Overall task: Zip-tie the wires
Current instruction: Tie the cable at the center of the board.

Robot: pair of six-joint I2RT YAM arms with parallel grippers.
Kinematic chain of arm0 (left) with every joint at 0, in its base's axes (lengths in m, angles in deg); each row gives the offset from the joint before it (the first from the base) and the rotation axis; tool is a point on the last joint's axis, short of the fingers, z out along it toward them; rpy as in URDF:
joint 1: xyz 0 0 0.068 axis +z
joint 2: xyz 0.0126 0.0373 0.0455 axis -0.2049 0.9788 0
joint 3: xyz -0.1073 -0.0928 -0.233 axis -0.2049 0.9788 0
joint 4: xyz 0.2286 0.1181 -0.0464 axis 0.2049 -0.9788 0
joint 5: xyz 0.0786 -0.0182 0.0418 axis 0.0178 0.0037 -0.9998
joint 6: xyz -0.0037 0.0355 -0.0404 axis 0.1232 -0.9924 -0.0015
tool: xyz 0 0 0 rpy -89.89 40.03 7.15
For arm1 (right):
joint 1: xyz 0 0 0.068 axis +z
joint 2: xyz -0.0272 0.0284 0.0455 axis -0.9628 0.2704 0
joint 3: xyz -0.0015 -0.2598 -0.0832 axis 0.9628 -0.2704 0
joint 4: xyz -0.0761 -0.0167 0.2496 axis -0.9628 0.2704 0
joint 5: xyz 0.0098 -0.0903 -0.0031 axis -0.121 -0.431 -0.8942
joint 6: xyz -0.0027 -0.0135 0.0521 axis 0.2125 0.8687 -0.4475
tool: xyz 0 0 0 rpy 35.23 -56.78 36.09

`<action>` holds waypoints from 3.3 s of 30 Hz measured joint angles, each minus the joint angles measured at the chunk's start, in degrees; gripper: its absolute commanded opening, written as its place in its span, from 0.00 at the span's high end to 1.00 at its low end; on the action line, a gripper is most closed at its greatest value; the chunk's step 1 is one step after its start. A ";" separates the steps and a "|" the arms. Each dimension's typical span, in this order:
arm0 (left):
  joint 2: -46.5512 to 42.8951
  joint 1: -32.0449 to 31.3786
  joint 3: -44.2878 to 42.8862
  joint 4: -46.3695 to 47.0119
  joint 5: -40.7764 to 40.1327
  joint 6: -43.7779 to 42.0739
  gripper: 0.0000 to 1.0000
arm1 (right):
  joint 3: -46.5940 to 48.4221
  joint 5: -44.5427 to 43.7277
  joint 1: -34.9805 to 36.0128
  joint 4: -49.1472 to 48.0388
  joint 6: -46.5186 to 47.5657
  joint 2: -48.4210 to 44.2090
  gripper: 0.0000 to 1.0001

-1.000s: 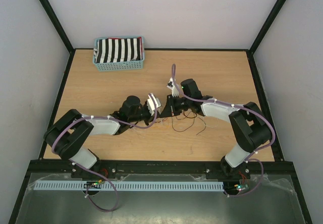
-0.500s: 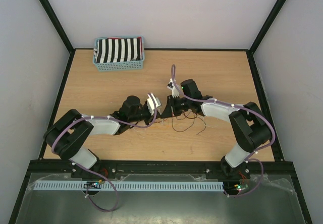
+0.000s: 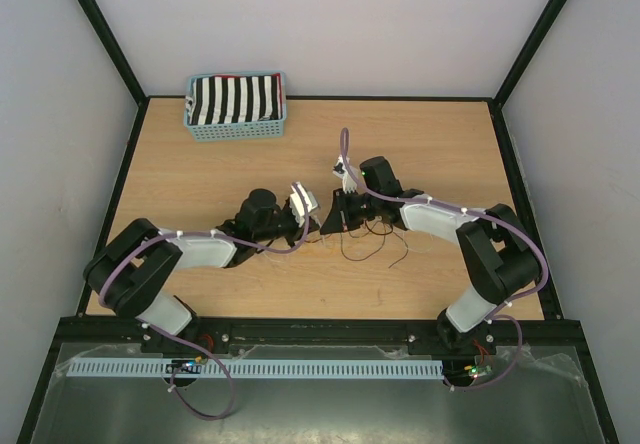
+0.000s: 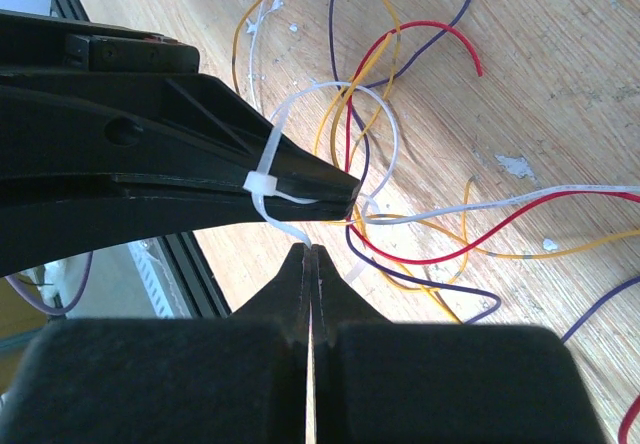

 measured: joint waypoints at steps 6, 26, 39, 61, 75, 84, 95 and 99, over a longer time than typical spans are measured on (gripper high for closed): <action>-0.37 0.02 0.00 0.00 0.26 -0.46 1.00 | 0.02 0.90 -0.04 0.00 -0.07 0.00 0.95; 0.20 2.45 -0.02 0.00 1.40 1.90 1.00 | 0.02 3.58 -0.66 -0.33 -0.52 -0.44 0.75; 0.37 2.67 -0.02 -0.02 2.62 3.08 1.00 | 0.02 5.09 -0.70 -3.56 -2.69 -0.57 0.72; 0.35 2.67 -0.02 -0.02 6.05 2.54 1.00 | 3.56 5.53 -2.14 -3.69 -3.93 -0.90 0.59; 0.35 2.67 -0.02 0.00 7.43 2.58 1.00 | 3.98 5.84 -2.14 -4.17 -4.61 0.52 0.58; 0.35 2.67 -0.02 0.00 7.80 2.60 1.00 | 4.33 5.99 -2.14 -5.03 -5.46 1.57 0.58; 0.35 2.67 -0.02 -0.02 7.87 2.60 1.00 | 4.33 6.32 -2.14 -5.90 -6.10 2.75 0.69; 0.35 2.67 -0.02 0.00 7.87 2.62 1.00 | 4.33 6.51 -2.14 -5.90 -6.14 2.80 0.70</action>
